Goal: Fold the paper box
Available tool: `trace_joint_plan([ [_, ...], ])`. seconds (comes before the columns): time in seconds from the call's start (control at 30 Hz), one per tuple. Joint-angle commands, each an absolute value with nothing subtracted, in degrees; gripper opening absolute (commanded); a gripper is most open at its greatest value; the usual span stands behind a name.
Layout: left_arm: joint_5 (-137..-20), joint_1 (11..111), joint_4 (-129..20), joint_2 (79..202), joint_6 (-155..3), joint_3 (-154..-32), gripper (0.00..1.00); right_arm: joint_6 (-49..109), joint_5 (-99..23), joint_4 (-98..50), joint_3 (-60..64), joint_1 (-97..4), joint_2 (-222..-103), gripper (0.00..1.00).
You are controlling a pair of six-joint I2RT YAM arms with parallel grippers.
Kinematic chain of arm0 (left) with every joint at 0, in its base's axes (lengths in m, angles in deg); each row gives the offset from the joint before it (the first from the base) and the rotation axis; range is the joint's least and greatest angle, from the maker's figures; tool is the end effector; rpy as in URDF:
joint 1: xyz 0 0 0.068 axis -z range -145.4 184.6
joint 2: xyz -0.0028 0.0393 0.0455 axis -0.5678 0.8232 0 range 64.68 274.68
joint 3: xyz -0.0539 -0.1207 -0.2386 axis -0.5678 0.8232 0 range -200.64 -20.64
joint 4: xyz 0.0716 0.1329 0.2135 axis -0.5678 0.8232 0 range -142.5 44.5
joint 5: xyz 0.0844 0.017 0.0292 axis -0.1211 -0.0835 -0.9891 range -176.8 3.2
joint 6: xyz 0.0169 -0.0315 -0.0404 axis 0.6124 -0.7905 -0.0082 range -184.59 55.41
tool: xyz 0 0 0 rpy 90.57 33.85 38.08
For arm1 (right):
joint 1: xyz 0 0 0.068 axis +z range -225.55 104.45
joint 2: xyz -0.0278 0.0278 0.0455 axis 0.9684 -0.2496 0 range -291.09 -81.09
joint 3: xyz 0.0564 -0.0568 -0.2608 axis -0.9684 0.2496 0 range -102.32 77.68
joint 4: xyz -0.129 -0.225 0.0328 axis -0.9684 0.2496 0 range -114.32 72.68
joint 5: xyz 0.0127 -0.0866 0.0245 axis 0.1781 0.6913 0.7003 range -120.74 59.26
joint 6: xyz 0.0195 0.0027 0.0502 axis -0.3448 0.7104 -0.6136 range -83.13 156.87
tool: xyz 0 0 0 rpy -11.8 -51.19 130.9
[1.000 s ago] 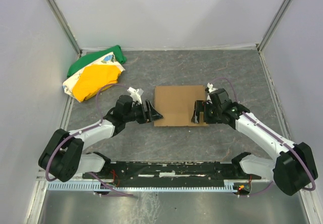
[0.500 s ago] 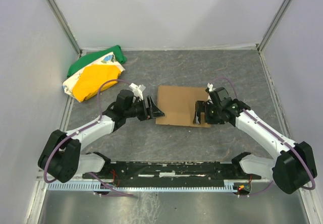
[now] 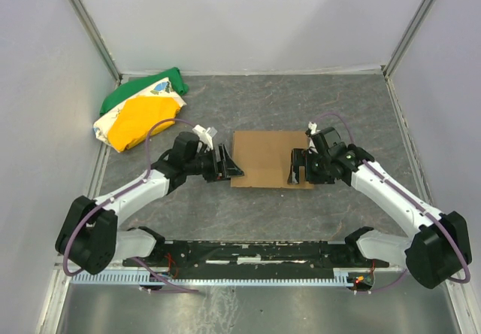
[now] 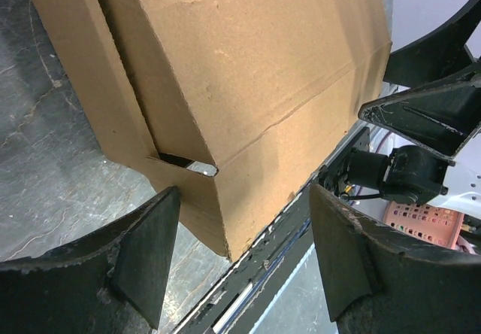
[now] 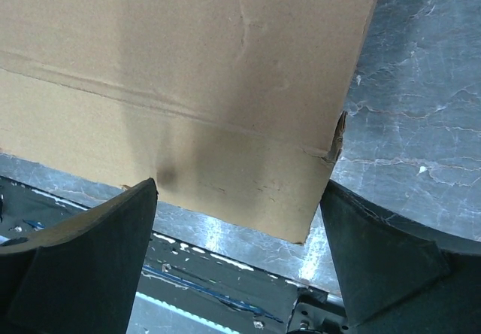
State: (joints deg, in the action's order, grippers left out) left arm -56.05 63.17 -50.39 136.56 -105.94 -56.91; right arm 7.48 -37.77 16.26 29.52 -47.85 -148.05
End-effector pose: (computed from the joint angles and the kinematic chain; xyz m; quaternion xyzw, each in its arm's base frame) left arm 0.2151 -0.1378 0.2065 0.0198 0.8732 -0.4385 0.2118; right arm 0.1960 0.1077 0.2402 -0.0020 0.9628 0.1778 0.2033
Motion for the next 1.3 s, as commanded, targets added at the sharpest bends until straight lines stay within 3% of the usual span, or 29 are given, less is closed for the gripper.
trace_joint_plan([
  [0.0, -52.9, 62.3, -49.9, 134.5, -104.4, -59.1, 0.75, 6.7, -39.7, 14.5, 27.6, -47.6, -148.7, 0.96],
  [0.47, -50.3, 62.2, -57.0, 138.5, -106.5, -53.5, 0.74, 7.1, -39.1, 13.8, 29.5, -47.6, -150.3, 0.94],
  [0.9, -56.6, 62.2, -51.1, 140.5, -100.5, -54.2, 0.73, 8.6, -36.0, 12.6, 32.0, -47.5, -151.4, 0.91],
  [1.27, -51.1, 62.2, -55.4, 137.8, -105.1, -53.0, 0.7, 8.1, -40.5, 12.4, 31.9, -47.6, -148.7, 0.88],
])
